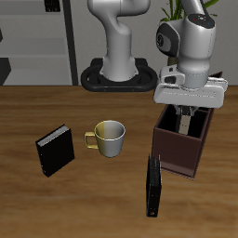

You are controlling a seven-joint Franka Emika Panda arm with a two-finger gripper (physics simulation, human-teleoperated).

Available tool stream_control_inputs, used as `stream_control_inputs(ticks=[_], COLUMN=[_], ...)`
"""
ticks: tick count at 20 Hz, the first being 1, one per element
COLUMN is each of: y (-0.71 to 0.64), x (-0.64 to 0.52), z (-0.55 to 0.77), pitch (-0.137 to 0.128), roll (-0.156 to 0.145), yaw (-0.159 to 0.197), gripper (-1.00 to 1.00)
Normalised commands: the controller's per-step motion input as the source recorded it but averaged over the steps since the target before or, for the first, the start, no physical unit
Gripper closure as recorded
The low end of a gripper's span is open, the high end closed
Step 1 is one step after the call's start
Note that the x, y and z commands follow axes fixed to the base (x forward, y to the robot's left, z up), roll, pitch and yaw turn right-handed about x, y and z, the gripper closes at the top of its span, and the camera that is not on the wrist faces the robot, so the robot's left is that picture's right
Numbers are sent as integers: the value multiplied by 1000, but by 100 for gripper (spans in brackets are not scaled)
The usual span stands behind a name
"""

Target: Place the yellow book into the left desk caddy's right compartment

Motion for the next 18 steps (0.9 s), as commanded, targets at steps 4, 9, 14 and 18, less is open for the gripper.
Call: stream_control_inputs(ticks=[4, 9, 14, 18], y=[-73, -67, -63, -120], x=[50, 45, 20, 7], z=[-139, -185, -49, 66], pitch=[22, 53, 14, -4], roll=[-23, -48, -5, -12], yaw=[11, 14, -4, -10], gripper=[100, -100, -100, -100])
